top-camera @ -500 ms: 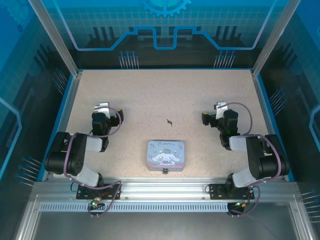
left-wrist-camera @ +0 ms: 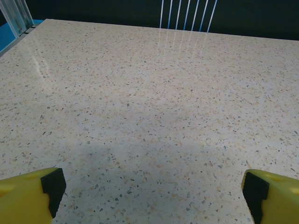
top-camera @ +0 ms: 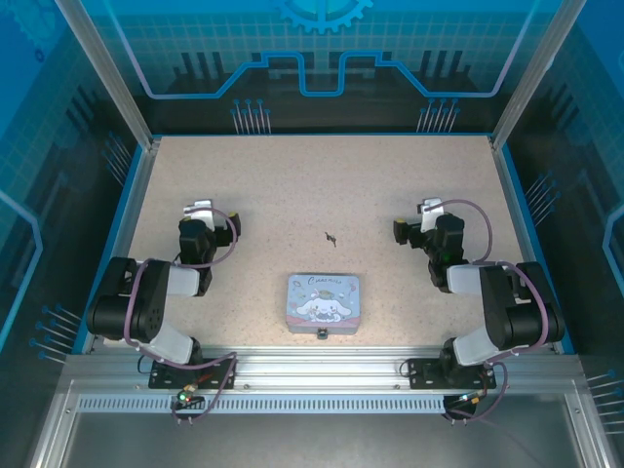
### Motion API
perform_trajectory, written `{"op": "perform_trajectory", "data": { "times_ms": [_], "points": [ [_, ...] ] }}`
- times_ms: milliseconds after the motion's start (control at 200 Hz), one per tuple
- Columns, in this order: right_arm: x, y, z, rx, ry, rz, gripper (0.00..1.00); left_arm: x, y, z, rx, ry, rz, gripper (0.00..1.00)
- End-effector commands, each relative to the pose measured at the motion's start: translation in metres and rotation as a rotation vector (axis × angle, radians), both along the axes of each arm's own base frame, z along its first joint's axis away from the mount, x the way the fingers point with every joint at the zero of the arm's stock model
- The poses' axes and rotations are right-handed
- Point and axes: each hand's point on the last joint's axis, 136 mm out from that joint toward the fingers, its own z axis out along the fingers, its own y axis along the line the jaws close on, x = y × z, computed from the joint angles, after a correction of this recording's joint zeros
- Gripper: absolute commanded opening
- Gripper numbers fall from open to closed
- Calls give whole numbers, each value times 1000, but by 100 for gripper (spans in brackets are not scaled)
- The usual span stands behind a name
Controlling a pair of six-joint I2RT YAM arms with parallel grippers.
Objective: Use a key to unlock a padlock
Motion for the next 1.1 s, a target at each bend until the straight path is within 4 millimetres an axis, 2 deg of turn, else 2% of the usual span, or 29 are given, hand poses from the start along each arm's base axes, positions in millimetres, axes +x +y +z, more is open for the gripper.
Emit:
{"op": "perform_trajectory", "data": {
  "times_ms": [0,345,390,525,715,760,880,980,1096],
  "points": [
    [6,-2,6,0,-15,6,100,2,1,4,6,-13,14,99],
    [4,-4,7,27,-20,22,100,1,1,3,6,-12,12,99],
    [5,-8,10,23,-19,-9,100,1,0,4,7,-14,10,99],
    [4,-14,33,25,14,-50,100,0,8,11,0,-6,61,99],
    [-7,-22,56,81,52,-127,100,-3,12,24,4,-9,83,99],
    [-12,-28,61,135,75,-185,100,-3,13,28,6,0,86,99],
    [-30,-67,65,327,168,-471,100,-8,23,31,-33,79,169,99],
    [-34,-64,66,407,213,-445,100,-15,28,31,-108,160,249,99],
    [-39,-41,63,429,291,-346,100,-22,15,38,-37,257,263,99]
  ]
}}
